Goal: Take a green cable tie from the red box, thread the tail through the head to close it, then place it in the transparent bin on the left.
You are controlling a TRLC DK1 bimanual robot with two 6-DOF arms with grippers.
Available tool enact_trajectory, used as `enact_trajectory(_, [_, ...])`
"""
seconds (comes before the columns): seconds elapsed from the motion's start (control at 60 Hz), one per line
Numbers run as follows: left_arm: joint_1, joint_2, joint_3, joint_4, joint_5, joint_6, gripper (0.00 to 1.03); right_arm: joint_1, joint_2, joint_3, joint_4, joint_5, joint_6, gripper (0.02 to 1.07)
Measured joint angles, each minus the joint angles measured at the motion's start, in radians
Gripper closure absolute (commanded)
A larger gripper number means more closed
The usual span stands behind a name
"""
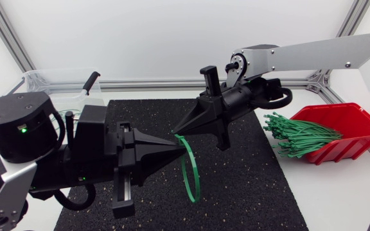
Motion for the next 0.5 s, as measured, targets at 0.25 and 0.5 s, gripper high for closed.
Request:
enact_trajectory(0.25, [0.095,0.006,0.064,-0.122,0.033,0.0,0.99,-0.008,-0.084,-0.014,0.004,0.009,0.023,0.17])
enact_trajectory(0.5, [0.32,0.018,0.188,-0.442,-0.002,0.052,0.99,-0.092,-0.109,-0.042,0.103,0.174,0.116,0.06])
